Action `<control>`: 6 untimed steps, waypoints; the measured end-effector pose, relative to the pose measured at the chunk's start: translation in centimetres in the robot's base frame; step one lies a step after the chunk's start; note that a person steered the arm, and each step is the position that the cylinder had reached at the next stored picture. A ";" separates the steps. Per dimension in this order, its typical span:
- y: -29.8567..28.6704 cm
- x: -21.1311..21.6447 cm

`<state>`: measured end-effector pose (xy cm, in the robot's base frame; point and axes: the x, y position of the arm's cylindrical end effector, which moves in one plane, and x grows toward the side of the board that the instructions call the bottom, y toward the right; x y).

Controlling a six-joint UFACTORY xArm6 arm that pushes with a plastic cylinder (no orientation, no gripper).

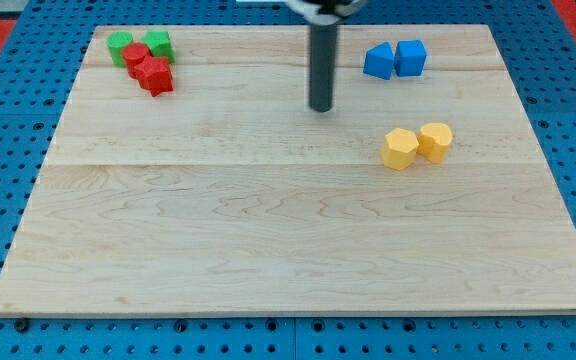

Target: Move the blue cube left a bit

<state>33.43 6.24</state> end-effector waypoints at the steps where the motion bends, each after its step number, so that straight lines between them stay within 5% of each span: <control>1: 6.7 -5.7; 2: 7.4 -7.3; 3: 5.8 -2.4; 4: 14.5 -3.8; 5: 12.6 -7.0; 6: 18.2 -0.4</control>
